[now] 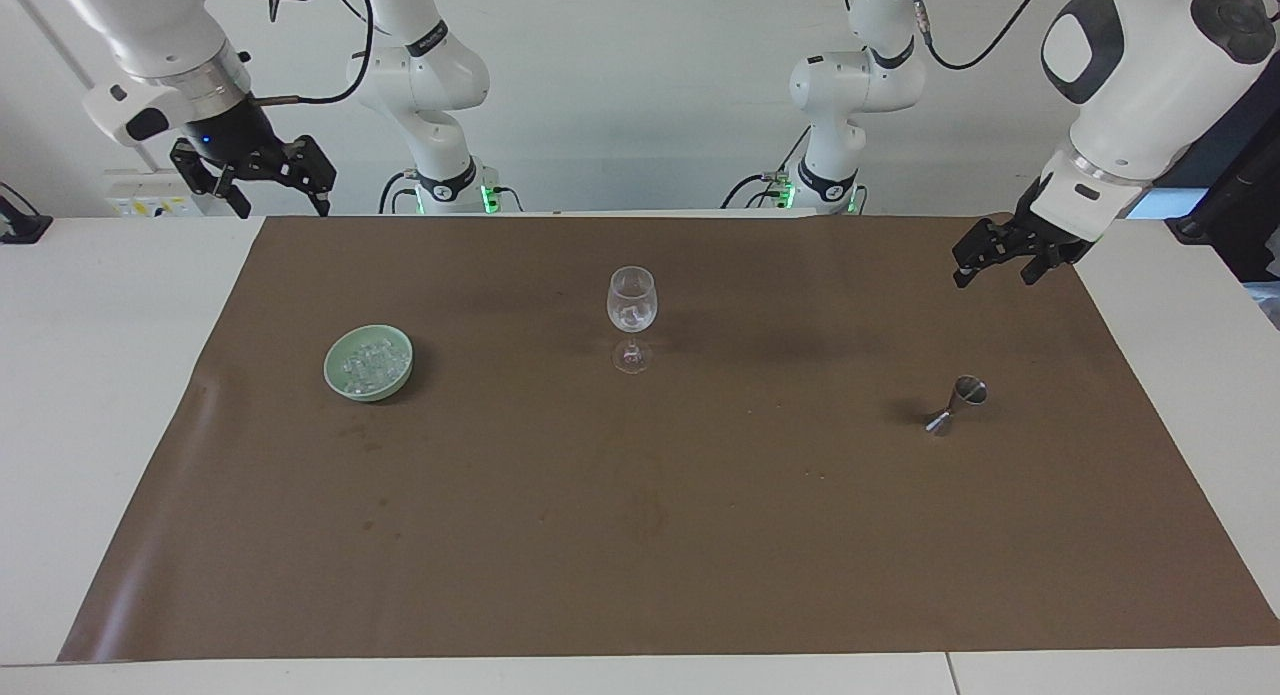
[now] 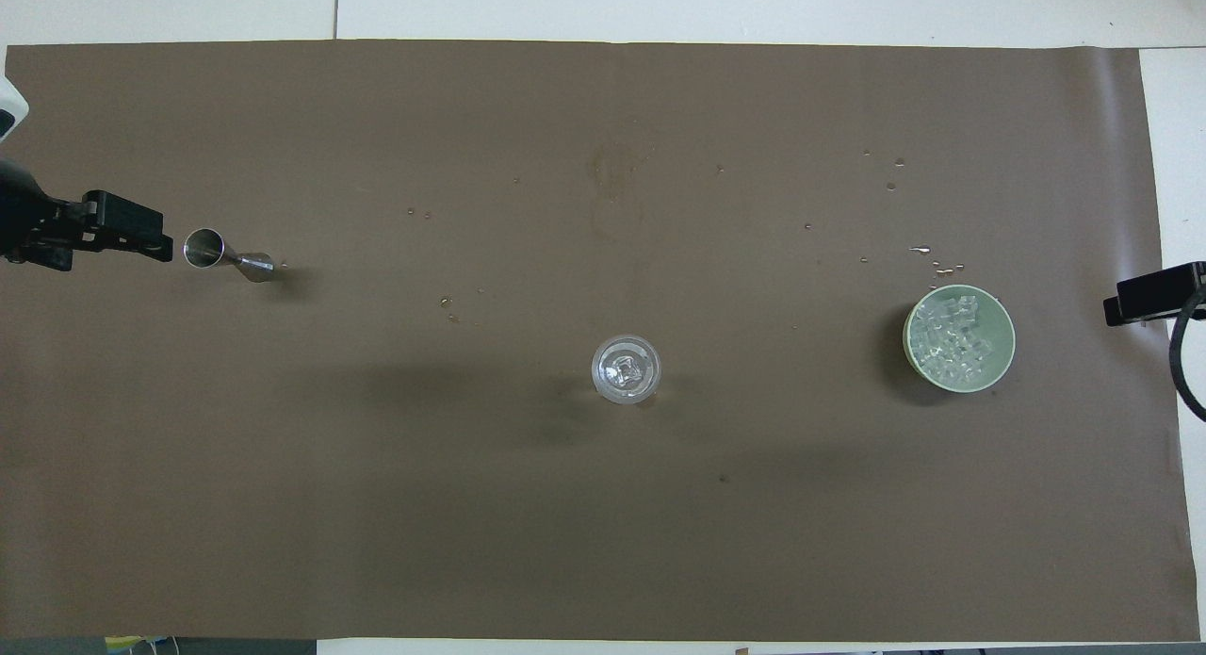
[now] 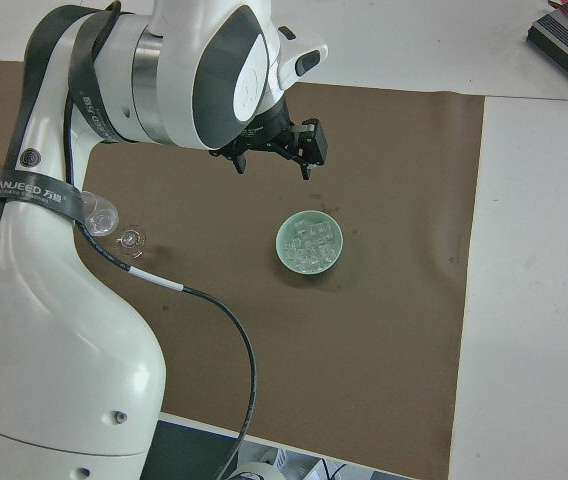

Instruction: Pour wine and add ice with both arms

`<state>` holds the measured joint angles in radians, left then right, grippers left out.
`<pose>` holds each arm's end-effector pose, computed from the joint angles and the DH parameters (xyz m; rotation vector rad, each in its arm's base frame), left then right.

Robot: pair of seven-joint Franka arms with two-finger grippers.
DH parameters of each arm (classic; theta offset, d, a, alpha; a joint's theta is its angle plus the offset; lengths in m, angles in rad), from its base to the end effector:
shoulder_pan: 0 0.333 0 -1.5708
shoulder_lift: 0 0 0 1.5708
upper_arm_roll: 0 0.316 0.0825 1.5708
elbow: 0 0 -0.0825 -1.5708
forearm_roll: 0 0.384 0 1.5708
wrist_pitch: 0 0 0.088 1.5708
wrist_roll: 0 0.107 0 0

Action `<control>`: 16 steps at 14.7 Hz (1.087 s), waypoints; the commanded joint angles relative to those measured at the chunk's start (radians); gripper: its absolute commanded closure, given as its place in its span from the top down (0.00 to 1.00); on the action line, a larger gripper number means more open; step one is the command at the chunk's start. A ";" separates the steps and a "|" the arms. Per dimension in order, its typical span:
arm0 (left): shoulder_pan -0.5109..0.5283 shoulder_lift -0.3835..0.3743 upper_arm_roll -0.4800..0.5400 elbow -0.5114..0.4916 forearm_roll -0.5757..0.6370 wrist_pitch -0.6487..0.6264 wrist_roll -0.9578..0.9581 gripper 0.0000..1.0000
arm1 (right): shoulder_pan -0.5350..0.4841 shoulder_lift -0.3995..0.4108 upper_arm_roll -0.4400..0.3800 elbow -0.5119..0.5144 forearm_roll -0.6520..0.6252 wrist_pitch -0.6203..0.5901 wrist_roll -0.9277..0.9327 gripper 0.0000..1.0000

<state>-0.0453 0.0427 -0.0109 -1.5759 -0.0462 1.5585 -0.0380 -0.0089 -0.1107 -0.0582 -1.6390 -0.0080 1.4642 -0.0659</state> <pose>0.5637 -0.0366 0.5973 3.0962 -0.0269 -0.0964 0.5069 -0.0368 0.6424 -3.1373 0.0019 0.1008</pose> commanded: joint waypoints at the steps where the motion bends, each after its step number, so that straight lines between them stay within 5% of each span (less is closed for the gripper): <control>1: 0.041 -0.018 -0.038 0.014 0.023 -0.044 0.016 1.00 | -0.023 -0.018 0.009 -0.024 0.005 0.021 -0.025 1.00; 16: 0.059 -0.064 -0.054 -0.046 0.046 -0.032 0.084 1.00 | -0.023 -0.017 0.012 -0.022 0.000 0.028 -0.028 1.00</control>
<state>0.0135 0.0137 -0.0576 -1.5828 -0.0238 1.5074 0.0336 -0.0112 -0.1114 -0.0581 -1.6392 -0.0080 1.4710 -0.0660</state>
